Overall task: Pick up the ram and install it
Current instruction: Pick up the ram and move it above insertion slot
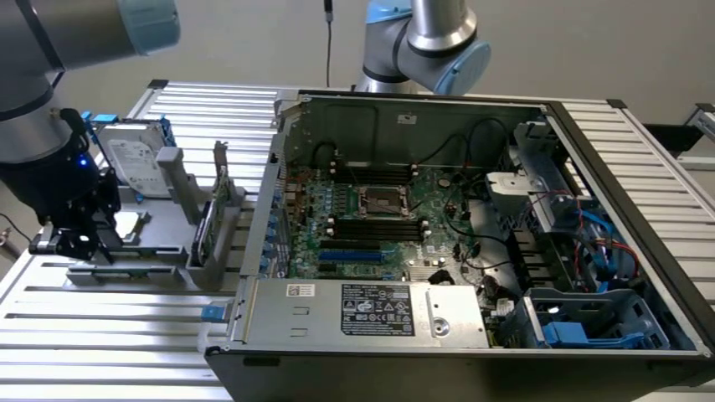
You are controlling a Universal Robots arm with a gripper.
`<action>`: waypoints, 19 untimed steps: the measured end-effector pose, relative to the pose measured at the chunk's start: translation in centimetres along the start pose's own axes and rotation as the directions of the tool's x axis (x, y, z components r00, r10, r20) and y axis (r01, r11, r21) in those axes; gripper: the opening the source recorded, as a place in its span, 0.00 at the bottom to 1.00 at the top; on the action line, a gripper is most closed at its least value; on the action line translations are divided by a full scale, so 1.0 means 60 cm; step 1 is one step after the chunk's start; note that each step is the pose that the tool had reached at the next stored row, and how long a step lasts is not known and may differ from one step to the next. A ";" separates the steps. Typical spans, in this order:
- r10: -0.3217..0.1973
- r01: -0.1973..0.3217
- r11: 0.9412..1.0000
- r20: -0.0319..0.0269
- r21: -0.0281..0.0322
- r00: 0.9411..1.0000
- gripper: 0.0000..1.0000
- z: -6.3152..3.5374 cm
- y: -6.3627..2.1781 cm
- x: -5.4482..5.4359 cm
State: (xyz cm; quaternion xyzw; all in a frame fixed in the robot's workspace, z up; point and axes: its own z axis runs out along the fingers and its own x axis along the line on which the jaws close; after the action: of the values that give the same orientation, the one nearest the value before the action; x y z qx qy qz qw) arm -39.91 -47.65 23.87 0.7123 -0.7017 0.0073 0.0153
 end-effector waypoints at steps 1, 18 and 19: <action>0.000 0.000 1.000 0.000 0.000 1.000 0.36 0.000 0.000 0.000; 0.000 0.000 1.000 -0.001 -0.003 1.000 0.36 0.001 0.000 0.000; 0.000 0.000 1.000 -0.001 -0.003 1.000 0.36 0.003 0.000 0.000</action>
State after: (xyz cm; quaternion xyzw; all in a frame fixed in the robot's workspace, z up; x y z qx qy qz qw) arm -39.91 -47.67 23.71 0.7123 -0.7016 0.0068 0.0167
